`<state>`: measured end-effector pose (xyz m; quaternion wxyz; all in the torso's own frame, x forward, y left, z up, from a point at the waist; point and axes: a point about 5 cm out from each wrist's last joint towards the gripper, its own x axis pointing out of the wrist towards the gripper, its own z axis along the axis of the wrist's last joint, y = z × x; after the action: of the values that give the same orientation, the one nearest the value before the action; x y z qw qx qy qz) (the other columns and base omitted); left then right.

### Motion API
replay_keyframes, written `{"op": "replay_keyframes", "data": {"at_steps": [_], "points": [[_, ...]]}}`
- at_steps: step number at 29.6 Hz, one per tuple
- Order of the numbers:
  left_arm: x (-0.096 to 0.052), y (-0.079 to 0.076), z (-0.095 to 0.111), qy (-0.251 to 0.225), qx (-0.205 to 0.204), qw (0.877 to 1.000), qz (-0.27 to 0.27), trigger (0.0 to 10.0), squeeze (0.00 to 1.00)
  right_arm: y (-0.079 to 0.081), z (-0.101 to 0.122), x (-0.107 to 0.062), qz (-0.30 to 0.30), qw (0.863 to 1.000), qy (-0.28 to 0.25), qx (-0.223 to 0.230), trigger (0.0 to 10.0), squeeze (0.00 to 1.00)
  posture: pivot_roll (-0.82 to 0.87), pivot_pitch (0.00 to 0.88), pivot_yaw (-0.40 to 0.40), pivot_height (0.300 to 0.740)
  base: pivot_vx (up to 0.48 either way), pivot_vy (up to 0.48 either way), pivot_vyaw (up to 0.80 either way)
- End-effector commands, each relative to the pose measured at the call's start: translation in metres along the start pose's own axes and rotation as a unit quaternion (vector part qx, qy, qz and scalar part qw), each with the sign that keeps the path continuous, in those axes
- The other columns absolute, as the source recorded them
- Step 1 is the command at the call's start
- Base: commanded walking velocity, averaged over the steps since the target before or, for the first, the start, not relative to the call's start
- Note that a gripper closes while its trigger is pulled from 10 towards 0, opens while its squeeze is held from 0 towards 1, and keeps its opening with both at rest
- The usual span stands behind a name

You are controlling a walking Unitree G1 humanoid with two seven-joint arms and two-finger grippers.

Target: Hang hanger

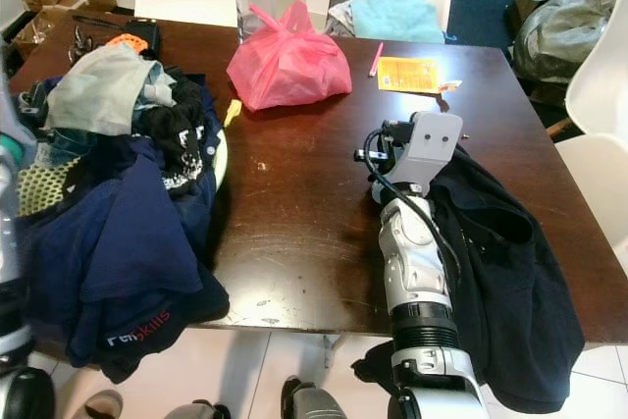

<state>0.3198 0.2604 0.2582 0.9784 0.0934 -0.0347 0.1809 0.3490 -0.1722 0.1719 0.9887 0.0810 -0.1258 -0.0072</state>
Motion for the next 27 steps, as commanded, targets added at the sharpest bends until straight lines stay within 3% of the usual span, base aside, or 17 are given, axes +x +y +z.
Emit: {"op": "replay_keyframes", "data": {"at_steps": [1, 2, 3, 4, 5, 6, 7, 8, 9, 10, 13, 19, 21, 27], "points": [[0.003, 0.002, -0.005, 0.023, -0.053, 0.998, -0.001, 10.0, 0.0, -0.003, -0.003, -0.001, -0.004, 1.0, 0.005, -0.001, 10.0, 0.0, 0.06, 0.073, -0.009, 0.74, 0.0, 0.0, 0.0], [0.003, 0.002, -0.005, 0.023, -0.053, 0.998, -0.001, 10.0, 0.0, -0.003, -0.003, -0.001, -0.004, 1.0, 0.005, -0.001, 10.0, 0.0, 0.06, 0.073, -0.009, 0.74, 0.0, 0.0, 0.0], [0.004, 0.009, -0.008, 0.04, -0.106, 0.992, 0.047, 10.0, 0.0, -0.003, -0.003, -0.001, -0.004, 1.0, 0.006, 0.0, 10.0, 0.0, 0.06, 0.076, -0.012, 0.74, 0.0, 0.0, 0.0], [0.004, 0.009, -0.008, 0.04, -0.106, 0.992, 0.047, 10.0, 0.0, -0.003, -0.003, -0.001, -0.004, 1.0, 0.006, 0.0, 10.0, 0.0, 0.06, 0.076, -0.012, 0.74, 0.0, 0.0, 0.0], [0.004, 0.013, -0.012, 0.055, -0.141, 0.985, 0.08, 10.0, 0.0, -0.003, -0.003, -0.002, -0.004, 1.0, 0.006, 0.0, 10.0, 0.0, 0.06, 0.076, -0.012, 0.74, 0.0, 0.0, 0.0], [0.002, 0.011, -0.015, 0.082, -0.201, 0.972, 0.095, 10.0, 0.0, -0.002, -0.004, -0.002, -0.003, 1.0, 0.007, 0.0, 10.0, 0.0, 0.06, 0.078, -0.017, 0.74, 0.0, 0.0, 0.0], [0.002, 0.011, -0.015, 0.082, -0.201, 0.972, 0.095, 10.0, 0.0, -0.002, -0.004, -0.002, -0.003, 1.0, 0.007, 0.0, 10.0, 0.0, 0.06, 0.078, -0.017, 0.74, 0.0, 0.0, 0.0], [0.0, 0.007, -0.018, 0.102, -0.244, 0.959, 0.101, 10.0, 0.0, -0.002, -0.004, -0.002, -0.003, 1.0, 0.007, -0.001, 10.0, 0.0, 0.06, 0.078, -0.017, 0.74, 0.0, 0.0, 0.0], [0.0, 0.007, -0.018, 0.102, -0.244, 0.959, 0.101, 10.0, 0.0, -0.002, -0.004, -0.002, -0.003, 1.0, 0.007, -0.001, 10.0, 0.0, 0.06, 0.078, -0.017, 0.74, 0.0, 0.0, 0.0], [-0.002, 0.004, -0.021, 0.118, -0.268, 0.95, 0.106, 10.0, 0.0, -0.002, -0.003, -0.002, -0.002, 1.0, 0.008, -0.001, 10.0, 0.0, 0.06, 0.08, -0.016, 0.74, 0.0, 0.0, 0.0], [-0.005, 0.002, -0.025, 0.129, -0.273, 0.947, 0.114, 10.0, 0.0, -0.003, -0.003, -0.001, -0.002, 1.0, 0.007, -0.002, 10.0, 0.0, 0.06, 0.082, -0.016, 0.74, 0.0, 0.0, 0.0], [0.001, 0.009, -0.042, 0.154, -0.31, 0.933, 0.099, 10.0, 0.0, -0.002, -0.003, -0.001, 0.0, 1.0, 0.008, -0.001, 10.0, 0.0, 0.06, 0.087, -0.022, 0.74, 0.0, 0.0, 0.0], [0.007, 0.011, -0.044, 0.164, -0.348, 0.919, 0.081, 10.0, 0.0, -0.001, -0.003, -0.001, 0.001, 1.0, 0.009, -0.001, 10.0, 0.0, 0.06, 0.088, -0.022, 0.74, 0.0, 0.0, 0.0], [0.008, 0.004, -0.045, 0.195, -0.393, 0.898, 0.034, 10.0, 0.0, -0.003, -0.001, -0.001, 0.001, 1.0, 0.007, -0.002, 10.0, 0.0, 0.05, 0.089, -0.023, 0.74, 0.0, 0.0, 0.0]]}}
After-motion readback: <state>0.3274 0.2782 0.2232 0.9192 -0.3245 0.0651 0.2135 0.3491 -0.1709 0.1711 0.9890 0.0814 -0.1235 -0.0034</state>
